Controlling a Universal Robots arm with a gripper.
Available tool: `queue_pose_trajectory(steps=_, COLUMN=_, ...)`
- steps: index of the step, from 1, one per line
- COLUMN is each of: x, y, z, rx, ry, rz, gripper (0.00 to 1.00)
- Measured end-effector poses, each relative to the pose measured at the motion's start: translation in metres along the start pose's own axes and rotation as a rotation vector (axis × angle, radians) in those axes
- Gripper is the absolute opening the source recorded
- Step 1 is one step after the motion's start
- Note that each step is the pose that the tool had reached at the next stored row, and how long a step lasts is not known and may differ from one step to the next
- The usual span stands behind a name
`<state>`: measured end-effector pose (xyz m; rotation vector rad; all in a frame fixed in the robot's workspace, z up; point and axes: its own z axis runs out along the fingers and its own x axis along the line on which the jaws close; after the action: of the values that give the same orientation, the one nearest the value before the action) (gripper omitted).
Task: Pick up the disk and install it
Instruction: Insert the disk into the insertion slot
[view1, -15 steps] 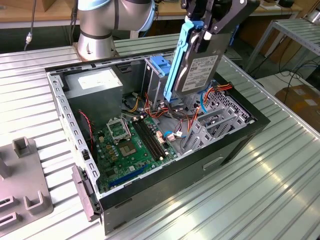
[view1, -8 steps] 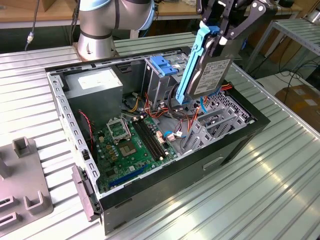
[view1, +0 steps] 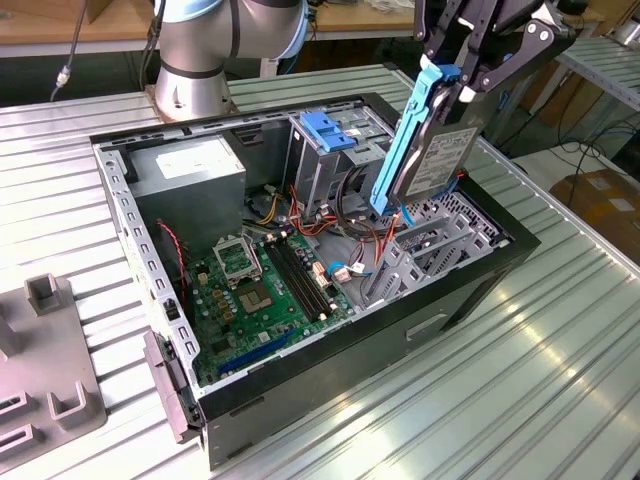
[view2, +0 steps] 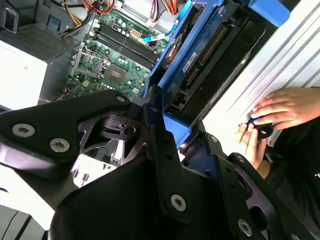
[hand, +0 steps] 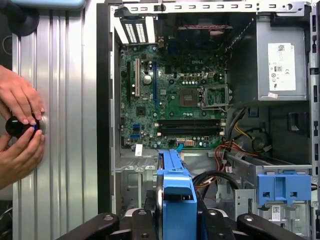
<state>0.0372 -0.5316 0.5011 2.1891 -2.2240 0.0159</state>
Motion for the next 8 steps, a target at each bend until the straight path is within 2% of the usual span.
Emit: queue_pose_trajectory(steps=8, x=0.0008, y=-0.0010, z=0.0003, rx=0.0000, ry=0.0003, rz=0.000, gripper=0.37)
